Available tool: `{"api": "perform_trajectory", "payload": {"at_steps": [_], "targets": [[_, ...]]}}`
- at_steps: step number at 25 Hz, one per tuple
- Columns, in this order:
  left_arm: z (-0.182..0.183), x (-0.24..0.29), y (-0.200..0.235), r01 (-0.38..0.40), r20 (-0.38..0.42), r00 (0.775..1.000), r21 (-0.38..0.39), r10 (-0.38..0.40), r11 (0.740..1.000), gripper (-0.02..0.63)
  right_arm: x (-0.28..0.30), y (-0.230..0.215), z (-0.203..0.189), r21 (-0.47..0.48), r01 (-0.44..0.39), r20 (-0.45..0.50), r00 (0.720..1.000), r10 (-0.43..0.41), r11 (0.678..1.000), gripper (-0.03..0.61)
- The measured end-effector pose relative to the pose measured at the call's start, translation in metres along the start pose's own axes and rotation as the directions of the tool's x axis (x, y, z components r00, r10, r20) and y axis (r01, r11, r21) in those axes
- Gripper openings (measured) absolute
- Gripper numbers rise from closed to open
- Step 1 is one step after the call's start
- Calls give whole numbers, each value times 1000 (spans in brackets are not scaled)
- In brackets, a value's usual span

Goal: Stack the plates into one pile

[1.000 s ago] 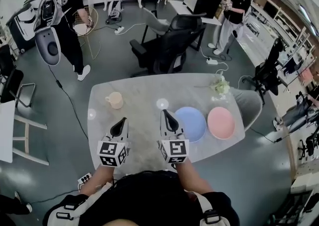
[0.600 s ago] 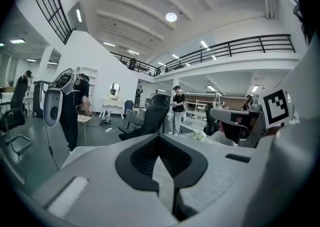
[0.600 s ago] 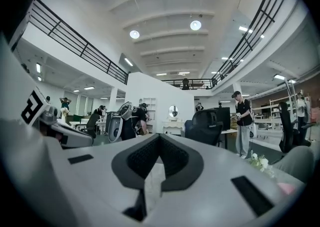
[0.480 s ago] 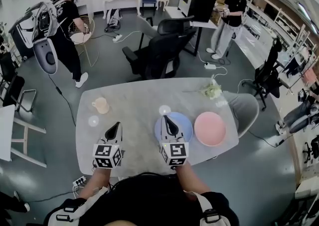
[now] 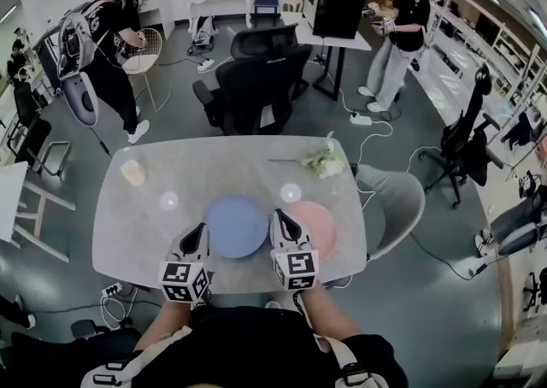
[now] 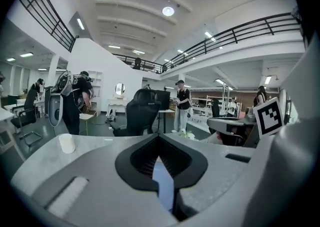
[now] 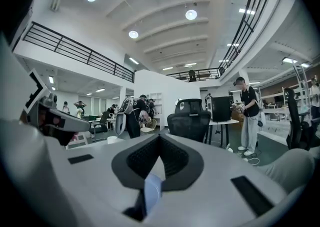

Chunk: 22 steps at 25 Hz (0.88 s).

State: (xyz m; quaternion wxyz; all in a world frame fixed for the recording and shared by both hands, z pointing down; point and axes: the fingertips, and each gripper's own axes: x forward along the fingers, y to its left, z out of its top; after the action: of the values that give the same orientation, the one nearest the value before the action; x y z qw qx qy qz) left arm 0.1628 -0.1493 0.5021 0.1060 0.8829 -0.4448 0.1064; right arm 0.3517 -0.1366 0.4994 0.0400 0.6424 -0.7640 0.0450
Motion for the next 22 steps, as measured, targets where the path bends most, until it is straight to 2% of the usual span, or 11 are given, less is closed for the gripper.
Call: {"api": "perform_trajectory", "payload": {"at_steps": [4,9,13,16,18,19,20,22], "targets": [[6,-3,-25,-28,-3,1000,1,28,1000,3,-9,-4,13,-17,-91,23,996,91,996,9],[4,-13,-23,-69,-9,998,27,70,997,3,-6,6,18,-18,-137,59,989,138,990,9],[0,-23,-7,-129,-7,992,-15,129,992,3,10,28,18,-95,-210,41,976,214,973,9],[-4,-39,2,-182,-10,983,-45,182,982,3,25,54,8,-183,-297,-9,954,300,937,9],[-9,-47,8,-217,-16,976,-55,217,975,3,38,77,-14,-231,-386,-93,922,375,893,17],[-11,-51,12,-232,-21,973,-61,231,971,3,45,90,-30,-243,-443,-149,896,419,863,72],[-14,-55,15,-246,-26,969,-66,245,967,3,50,104,-48,-248,-503,-209,862,461,828,140],[-18,-66,21,-281,-34,960,-77,279,957,3,54,132,-88,-253,-611,-337,783,523,751,153]]}}
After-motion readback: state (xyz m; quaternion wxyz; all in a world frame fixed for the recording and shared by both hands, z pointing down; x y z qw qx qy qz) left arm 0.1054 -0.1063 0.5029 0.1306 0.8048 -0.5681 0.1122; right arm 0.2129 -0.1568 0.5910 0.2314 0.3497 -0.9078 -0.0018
